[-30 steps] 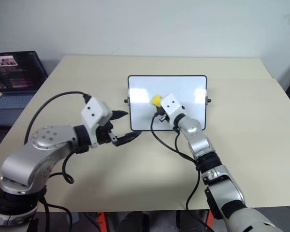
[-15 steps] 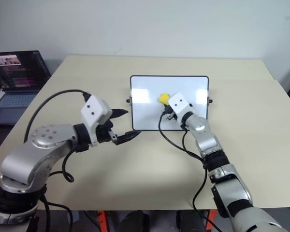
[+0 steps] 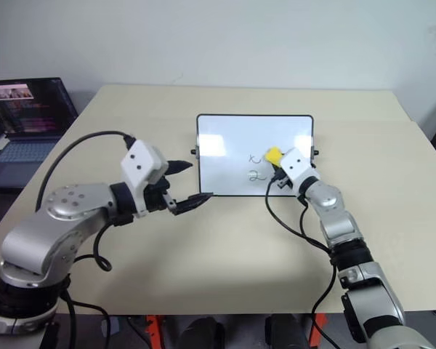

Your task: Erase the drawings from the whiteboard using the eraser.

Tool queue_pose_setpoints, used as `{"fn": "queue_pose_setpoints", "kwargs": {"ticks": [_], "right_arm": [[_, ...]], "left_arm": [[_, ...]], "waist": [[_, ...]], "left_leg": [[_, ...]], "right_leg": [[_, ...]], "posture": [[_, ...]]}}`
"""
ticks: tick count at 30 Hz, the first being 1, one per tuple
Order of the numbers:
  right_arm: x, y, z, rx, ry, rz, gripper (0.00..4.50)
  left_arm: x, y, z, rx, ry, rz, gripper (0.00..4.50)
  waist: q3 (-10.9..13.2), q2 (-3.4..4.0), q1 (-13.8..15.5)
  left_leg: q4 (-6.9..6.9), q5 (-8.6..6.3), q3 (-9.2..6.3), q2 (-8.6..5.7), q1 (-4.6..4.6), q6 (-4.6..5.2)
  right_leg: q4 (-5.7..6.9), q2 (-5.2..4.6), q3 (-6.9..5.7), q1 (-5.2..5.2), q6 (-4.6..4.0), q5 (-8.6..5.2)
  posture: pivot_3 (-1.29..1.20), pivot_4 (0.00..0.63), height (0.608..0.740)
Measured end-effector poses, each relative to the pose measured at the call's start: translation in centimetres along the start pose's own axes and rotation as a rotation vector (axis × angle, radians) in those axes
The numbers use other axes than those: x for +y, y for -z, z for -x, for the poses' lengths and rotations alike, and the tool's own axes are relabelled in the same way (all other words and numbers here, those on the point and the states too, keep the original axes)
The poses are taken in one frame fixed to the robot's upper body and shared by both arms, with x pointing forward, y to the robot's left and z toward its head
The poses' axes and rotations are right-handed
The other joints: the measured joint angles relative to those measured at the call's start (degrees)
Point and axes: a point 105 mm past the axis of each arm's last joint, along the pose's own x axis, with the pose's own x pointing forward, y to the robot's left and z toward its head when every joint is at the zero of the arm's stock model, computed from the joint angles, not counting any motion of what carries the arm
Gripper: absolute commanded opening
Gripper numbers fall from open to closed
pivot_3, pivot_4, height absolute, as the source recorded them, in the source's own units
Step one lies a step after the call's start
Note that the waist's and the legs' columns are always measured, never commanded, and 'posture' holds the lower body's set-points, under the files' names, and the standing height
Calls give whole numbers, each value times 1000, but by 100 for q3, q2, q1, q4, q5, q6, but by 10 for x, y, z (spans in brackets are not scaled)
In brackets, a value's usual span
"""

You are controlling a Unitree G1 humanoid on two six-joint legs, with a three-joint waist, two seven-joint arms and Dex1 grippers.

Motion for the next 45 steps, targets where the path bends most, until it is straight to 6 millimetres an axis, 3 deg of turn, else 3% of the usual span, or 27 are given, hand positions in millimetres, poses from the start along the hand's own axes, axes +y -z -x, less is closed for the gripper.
{"fn": "queue_pose_setpoints", "kwargs": {"ticks": [13, 25, 32, 45], "right_arm": [[21, -37, -22, -51, -25, -114, 1375], [47, -51, -35, -90, -92, -105, 1375], [61, -40, -39, -78, -132, -88, 1375], [33, -13, -12, -24, -104, -23, 1375]], "left_arm": [[2, -2, -1, -4, -3, -2, 4500], [3, -1, -1, -2, -7, 0, 4500], [3, -1, -1, -2, -9, 0, 4500], [4, -1, -1, -3, -22, -2, 4500]], "waist": [[3, 4, -24], [3, 5, -21], [3, 5, -22], [2, 3, 9]], "left_leg": [[-16, 8, 4, 5, -19, -18], [-16, 7, 4, 4, -18, -17], [-15, 7, 6, 3, -17, -17], [-9, 0, -2, 2, -11, -3]], "right_leg": [[-12, 2, 2, -23, -4, -1], [-12, 1, 1, -24, -4, -1], [-11, 1, 3, -23, -4, -1], [-6, 0, -3, -14, -4, -1]], "posture": [[0, 150, 740], [0, 150, 740], [0, 150, 740], [0, 150, 740]]}}
